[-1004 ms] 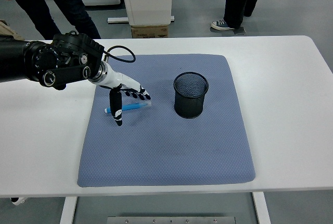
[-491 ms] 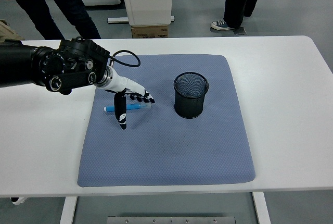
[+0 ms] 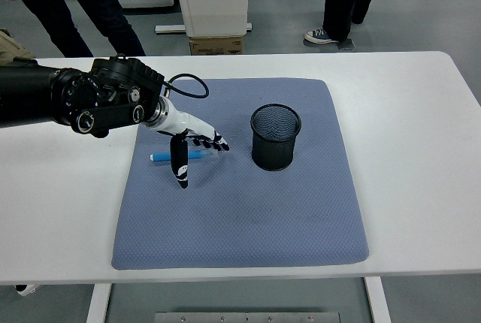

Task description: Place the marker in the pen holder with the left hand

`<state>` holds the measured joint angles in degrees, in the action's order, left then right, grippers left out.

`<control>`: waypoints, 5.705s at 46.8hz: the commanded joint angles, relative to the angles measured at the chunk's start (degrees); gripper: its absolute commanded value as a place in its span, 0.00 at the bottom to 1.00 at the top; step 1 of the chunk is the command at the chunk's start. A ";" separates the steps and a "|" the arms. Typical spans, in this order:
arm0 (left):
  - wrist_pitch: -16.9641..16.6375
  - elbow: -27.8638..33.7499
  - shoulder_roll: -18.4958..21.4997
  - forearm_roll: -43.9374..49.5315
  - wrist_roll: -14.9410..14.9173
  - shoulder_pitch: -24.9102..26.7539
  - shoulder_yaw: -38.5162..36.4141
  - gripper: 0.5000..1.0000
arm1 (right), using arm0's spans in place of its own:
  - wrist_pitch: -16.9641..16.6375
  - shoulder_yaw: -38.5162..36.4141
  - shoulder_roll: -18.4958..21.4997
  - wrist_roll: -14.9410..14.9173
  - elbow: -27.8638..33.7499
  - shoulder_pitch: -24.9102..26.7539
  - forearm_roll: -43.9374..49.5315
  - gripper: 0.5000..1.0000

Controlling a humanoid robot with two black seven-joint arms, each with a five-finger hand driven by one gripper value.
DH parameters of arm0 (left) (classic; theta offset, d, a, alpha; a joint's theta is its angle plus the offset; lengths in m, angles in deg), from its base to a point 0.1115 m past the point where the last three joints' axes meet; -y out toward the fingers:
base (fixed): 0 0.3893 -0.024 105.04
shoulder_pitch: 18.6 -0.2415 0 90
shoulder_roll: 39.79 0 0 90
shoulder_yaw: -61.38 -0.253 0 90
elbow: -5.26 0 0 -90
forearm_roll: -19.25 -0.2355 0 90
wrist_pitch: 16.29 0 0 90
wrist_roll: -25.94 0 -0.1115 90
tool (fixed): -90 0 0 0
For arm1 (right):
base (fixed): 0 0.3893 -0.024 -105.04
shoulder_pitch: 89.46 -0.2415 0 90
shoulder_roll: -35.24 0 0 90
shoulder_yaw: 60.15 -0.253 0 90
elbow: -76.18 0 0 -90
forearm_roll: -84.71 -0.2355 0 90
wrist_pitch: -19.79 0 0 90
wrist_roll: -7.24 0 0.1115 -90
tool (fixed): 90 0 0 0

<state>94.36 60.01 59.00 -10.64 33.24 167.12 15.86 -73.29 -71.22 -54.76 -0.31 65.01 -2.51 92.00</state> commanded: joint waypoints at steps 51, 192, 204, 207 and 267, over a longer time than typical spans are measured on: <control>2.73 0.00 0.09 -1.40 -3.87 1.75 -1.59 1.00 | 0.00 0.00 0.00 0.00 0.00 -0.02 0.00 1.00; -6.68 4.57 -0.88 -8.35 -3.60 1.31 -4.31 0.00 | 0.00 0.00 0.00 0.00 0.00 -0.02 0.00 1.00; -6.85 4.48 -0.70 -8.26 -3.60 1.31 -4.31 0.00 | 0.00 0.00 0.00 0.00 0.00 0.06 0.00 1.00; -6.85 4.48 -0.61 -8.17 -3.60 1.40 -4.23 0.00 | 0.00 0.00 0.00 0.00 0.00 -0.02 0.00 1.00; -7.82 2.55 -0.70 -8.26 -3.78 1.23 -3.96 0.19 | 0.00 0.00 0.00 0.00 0.00 -0.02 0.00 1.00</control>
<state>86.54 62.65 58.30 -18.90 29.53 168.34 11.90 -73.29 -71.23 -54.76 -0.31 65.01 -2.50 92.00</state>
